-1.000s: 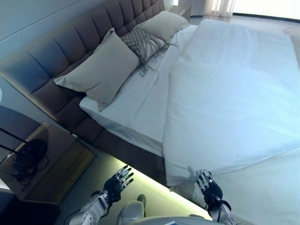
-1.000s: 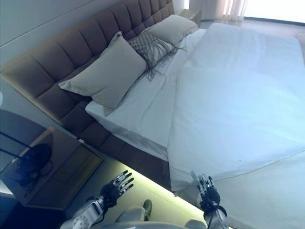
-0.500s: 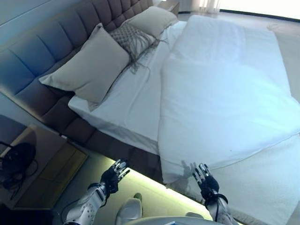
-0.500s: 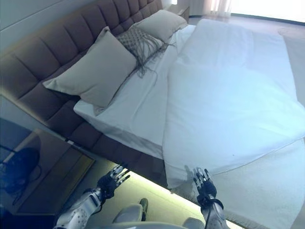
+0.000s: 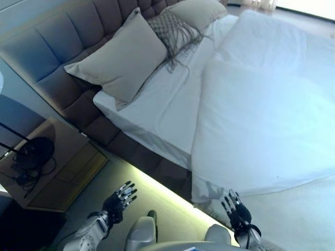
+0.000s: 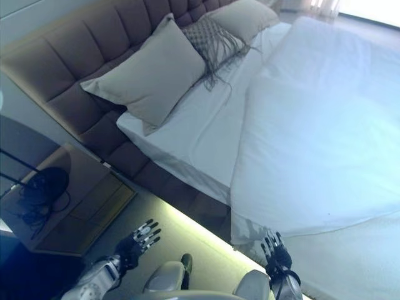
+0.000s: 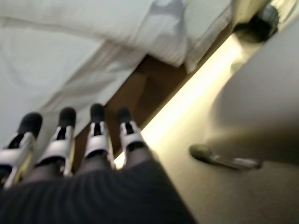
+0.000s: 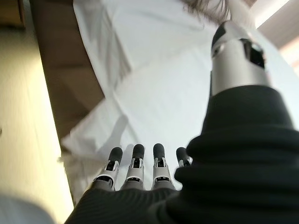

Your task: Make the bed neatly

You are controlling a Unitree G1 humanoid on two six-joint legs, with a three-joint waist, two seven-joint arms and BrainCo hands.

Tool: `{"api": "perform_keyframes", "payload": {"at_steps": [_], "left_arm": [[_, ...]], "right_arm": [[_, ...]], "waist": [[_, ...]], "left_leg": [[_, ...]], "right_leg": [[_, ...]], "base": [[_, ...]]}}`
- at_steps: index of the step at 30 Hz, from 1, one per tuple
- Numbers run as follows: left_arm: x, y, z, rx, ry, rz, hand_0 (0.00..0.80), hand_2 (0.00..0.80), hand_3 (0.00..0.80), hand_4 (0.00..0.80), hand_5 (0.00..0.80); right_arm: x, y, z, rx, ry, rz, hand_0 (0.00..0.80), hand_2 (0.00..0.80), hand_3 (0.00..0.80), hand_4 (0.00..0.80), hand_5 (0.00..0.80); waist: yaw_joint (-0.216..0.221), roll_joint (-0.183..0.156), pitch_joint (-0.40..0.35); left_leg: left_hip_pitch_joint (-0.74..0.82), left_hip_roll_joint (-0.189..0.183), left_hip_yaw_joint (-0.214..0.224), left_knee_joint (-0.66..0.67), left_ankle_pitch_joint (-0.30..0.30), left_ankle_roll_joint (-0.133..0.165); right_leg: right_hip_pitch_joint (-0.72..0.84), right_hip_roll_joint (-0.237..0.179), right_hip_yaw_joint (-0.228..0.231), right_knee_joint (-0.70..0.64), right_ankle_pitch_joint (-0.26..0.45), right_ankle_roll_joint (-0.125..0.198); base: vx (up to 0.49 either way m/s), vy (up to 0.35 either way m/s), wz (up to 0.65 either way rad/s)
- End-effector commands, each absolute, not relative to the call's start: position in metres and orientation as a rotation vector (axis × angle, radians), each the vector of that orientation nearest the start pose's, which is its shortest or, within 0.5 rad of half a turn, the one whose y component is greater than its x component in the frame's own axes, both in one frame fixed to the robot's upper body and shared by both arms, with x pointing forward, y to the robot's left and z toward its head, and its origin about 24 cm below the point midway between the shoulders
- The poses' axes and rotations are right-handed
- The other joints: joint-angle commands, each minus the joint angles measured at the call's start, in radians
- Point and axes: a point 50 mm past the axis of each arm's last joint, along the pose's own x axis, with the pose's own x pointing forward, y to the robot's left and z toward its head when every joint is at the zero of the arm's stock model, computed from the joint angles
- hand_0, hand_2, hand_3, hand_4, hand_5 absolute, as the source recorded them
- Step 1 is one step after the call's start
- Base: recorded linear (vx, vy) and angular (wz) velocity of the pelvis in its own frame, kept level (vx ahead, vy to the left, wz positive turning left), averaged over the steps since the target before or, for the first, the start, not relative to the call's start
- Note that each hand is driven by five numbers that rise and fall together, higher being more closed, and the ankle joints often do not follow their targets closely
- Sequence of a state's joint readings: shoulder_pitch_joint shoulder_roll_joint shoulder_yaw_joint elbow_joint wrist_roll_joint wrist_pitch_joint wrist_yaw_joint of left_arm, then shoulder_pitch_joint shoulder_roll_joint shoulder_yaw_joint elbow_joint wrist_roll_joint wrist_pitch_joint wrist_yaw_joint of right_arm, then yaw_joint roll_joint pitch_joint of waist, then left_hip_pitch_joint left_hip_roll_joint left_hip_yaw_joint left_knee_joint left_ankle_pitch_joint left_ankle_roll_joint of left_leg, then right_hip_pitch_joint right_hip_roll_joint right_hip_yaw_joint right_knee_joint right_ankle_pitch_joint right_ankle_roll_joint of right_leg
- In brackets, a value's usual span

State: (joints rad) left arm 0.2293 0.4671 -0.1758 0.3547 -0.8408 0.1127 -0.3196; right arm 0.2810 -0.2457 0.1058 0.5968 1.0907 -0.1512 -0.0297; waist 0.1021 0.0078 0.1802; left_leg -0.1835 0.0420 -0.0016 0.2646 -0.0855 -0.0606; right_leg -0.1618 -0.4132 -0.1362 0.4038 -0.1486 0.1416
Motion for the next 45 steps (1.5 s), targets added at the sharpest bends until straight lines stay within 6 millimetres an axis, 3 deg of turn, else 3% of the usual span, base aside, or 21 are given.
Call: {"api": "perform_keyframes", "payload": {"at_steps": [1,2,4,7,11,13,20,25,37,40,45], "left_arm": [[0.198,0.229,-0.034,-0.456,0.467,-0.197,0.000,0.000,0.000,0.000,0.000],[0.204,0.232,-0.030,-0.463,0.455,-0.191,0.000,0.000,0.000,0.000,0.000],[0.206,0.232,-0.034,-0.530,0.462,-0.149,0.000,0.000,0.000,0.000,0.000],[0.221,0.229,-0.027,-0.453,0.457,-0.241,0.000,0.000,0.000,0.000,0.000],[0.244,0.211,-0.009,-0.411,0.399,-0.350,0.000,0.000,0.000,0.000,0.000],[0.249,0.206,-0.003,-0.410,0.382,-0.364,0.000,0.000,0.000,0.000,0.000],[0.254,0.195,0.010,-0.371,0.337,-0.425,0.000,0.000,0.000,0.000,0.000],[0.260,0.193,0.018,-0.368,0.316,-0.448,0.000,0.000,0.000,0.000,0.000],[0.264,0.208,0.026,-0.351,0.308,-0.436,0.000,0.000,0.000,0.000,0.000],[0.265,0.209,0.029,-0.344,0.308,-0.442,0.000,0.000,0.000,0.000,0.000],[0.266,0.210,0.034,-0.330,0.308,-0.476,0.000,0.000,0.000,0.000,0.000]], "right_arm": [[0.153,-0.280,-0.098,0.689,0.467,-0.652,0.000,0.000,0.000,0.000,0.000],[0.159,-0.291,-0.098,0.682,0.470,-0.684,0.000,0.000,0.000,0.000,0.000],[0.163,-0.295,-0.101,0.681,0.521,-0.752,0.000,0.000,0.000,0.000,0.000],[0.163,-0.315,-0.097,0.784,0.433,-0.812,0.000,0.000,0.000,0.000,0.000],[0.200,-0.350,-0.061,0.851,0.273,-0.829,0.000,0.000,0.000,0.000,0.000],[0.207,-0.363,-0.050,0.882,0.235,-0.853,0.000,0.000,0.000,0.000,0.000],[0.205,-0.392,-0.031,1.125,0.038,-0.955,0.000,0.000,0.000,0.000,0.000],[0.217,-0.413,-0.001,1.166,-0.071,-0.932,0.000,0.000,0.000,0.000,0.000],[0.223,-0.434,0.032,1.226,-0.194,-0.867,0.000,0.000,0.000,0.000,0.000],[0.229,-0.442,0.050,1.217,-0.243,-0.847,0.000,0.000,0.000,0.000,0.000],[0.245,-0.444,0.076,1.182,-0.291,-0.783,0.000,0.000,0.000,0.000,0.000]], "waist": [[0.014,-0.014,0.070],[0.031,-0.016,0.088],[0.044,-0.011,0.110],[0.052,-0.006,0.157],[0.067,0.023,0.208],[0.072,0.037,0.219],[0.090,0.081,0.246],[0.092,0.099,0.252],[0.106,0.091,0.235],[0.113,0.086,0.235],[0.117,0.087,0.256]], "left_leg": [[-0.135,0.154,-0.087,0.088,0.045,-0.072],[-0.169,0.193,-0.107,0.100,0.051,-0.088],[-0.190,0.223,-0.143,0.097,0.066,-0.102],[-0.254,0.240,-0.176,0.085,0.099,-0.124],[-0.350,0.216,-0.185,0.038,0.142,-0.132],[-0.385,0.204,-0.183,0.038,0.149,-0.135],[-0.462,0.158,-0.167,0.063,0.145,-0.132],[-0.498,0.125,-0.164,0.078,0.136,-0.123],[-0.523,0.107,-0.171,0.093,0.118,-0.115],[-0.527,0.105,-0.175,0.099,0.112,-0.115],[-0.580,0.079,-0.192,0.219,0.065,-0.104]], "right_leg": [[-0.001,-0.007,0.040,-0.276,0.315,0.068],[0.012,0.015,0.008,-0.297,0.288,0.078],[-0.010,0.024,-0.013,-0.265,0.276,0.089],[-0.036,0.037,-0.041,-0.278,0.271,0.098],[-0.114,0.015,-0.078,-0.322,0.306,0.115],[-0.150,0.002,-0.081,-0.315,0.303,0.120],[-0.254,-0.043,-0.077,-0.260,0.292,0.120],[-0.328,-0.058,-0.057,-0.232,0.294,0.120],[-0.398,-0.056,-0.047,-0.189,0.288,0.120],[-0.407,-0.058,-0.053,-0.173,0.283,0.120],[-0.491,-0.083,-0.019,-0.001,0.227,0.115]], "base": [[-0.363,-0.666,0.44],[-0.229,-0.481,0.48],[-0.086,-0.376,0.30],[-0.119,-0.350,-0.09],[-0.215,-0.116,0.01],[-0.124,0.018,-0.08],[-0.052,0.020,0.25],[-0.024,0.014,0.14],[0.038,-0.034,0.05],[0.028,-0.067,0.06],[-0.002,0.008,0.10]]}}
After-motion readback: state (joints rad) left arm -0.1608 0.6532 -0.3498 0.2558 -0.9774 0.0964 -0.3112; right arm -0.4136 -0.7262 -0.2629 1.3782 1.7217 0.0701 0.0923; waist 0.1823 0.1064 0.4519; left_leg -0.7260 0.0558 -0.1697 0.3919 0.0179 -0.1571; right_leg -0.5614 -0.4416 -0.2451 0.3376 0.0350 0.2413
